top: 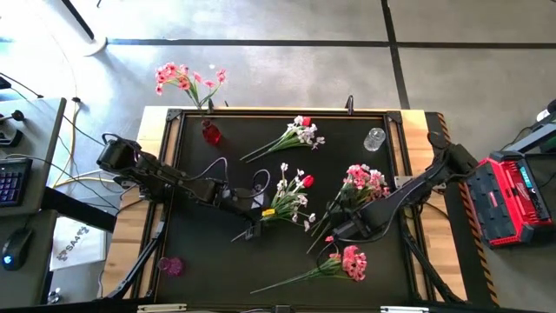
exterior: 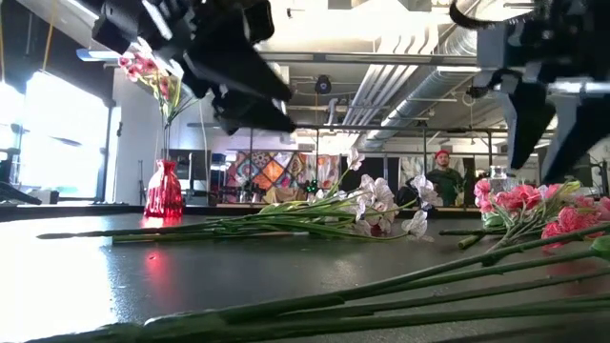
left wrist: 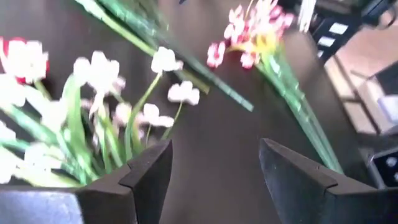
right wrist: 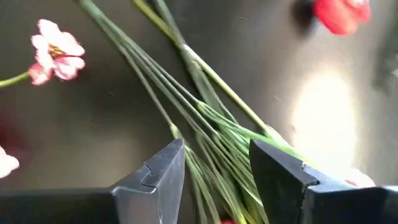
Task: Sort flowers into vase by color
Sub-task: Put the top pink flower into the red vase
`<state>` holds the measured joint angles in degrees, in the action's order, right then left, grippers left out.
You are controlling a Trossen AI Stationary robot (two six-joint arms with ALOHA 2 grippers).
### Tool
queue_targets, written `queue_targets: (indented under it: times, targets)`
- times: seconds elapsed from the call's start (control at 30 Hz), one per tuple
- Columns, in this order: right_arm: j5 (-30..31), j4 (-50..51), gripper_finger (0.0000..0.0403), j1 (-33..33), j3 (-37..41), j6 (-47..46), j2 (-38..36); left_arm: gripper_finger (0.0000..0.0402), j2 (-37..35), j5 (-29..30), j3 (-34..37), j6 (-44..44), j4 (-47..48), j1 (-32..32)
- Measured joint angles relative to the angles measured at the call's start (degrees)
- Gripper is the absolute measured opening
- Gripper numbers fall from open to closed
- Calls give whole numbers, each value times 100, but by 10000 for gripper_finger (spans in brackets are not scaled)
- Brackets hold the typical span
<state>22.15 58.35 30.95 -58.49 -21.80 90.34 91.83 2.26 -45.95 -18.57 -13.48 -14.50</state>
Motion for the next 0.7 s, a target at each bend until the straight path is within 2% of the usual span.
queue_targets:
  times: [0.13,0.37,0.7]
  targets:
    - [4,252,167,-19,-228,-40,-80,227,0,52,2,303,-353,0]
    - [-449,536,167,-18,-53,-150,-141,227,0,705,2,367,-589,0]
    - [-629,345,167,-60,620,-232,-233,227,0,759,2,129,-648,-22]
